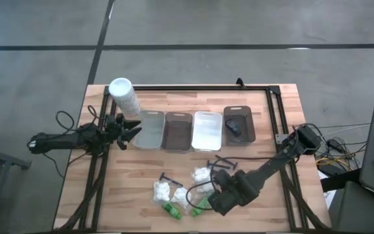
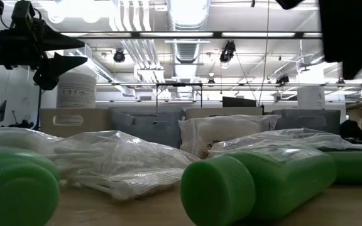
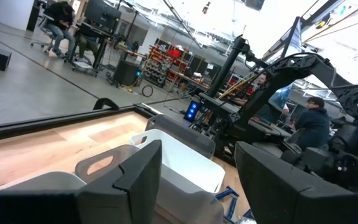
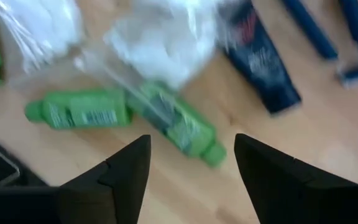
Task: Pick & Place Travel size toiletries
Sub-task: Put the dark blue shaving cream into the right black bin
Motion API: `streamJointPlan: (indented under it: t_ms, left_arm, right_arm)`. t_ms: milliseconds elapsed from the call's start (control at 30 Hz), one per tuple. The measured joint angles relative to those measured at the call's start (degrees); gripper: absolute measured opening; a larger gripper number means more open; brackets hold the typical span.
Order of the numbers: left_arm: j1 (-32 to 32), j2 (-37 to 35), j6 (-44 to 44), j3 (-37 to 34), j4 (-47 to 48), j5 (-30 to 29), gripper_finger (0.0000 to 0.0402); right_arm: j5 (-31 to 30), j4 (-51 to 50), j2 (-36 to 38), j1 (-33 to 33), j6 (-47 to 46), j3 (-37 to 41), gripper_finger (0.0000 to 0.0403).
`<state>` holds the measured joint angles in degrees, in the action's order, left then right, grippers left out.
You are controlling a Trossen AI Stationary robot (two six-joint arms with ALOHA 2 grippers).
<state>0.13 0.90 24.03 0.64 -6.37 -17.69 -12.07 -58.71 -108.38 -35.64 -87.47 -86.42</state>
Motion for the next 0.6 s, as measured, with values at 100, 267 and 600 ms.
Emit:
streamJointPlan:
  t_ms: [100,267,600]
  left_arm:
    - [0.00,0.01,0.00,0.00,0.03,0.00,0.0209]
    - [0.01,0.01,0.00,-0.02,0.12,0.00,0.0209]
    - [-0.01,0.01,0.00,0.00,0.45,0.00,0.0209]
  right_arm:
    - [-1.67,1.87,-1.22,0.66,6.41,0.27,0.0229]
    - [1.97,1.93,-3.53,2.11,10.97,0.35,0.0246]
    - [3.58,1.98,-4.76,2.92,12.93,0.88,0.0277]
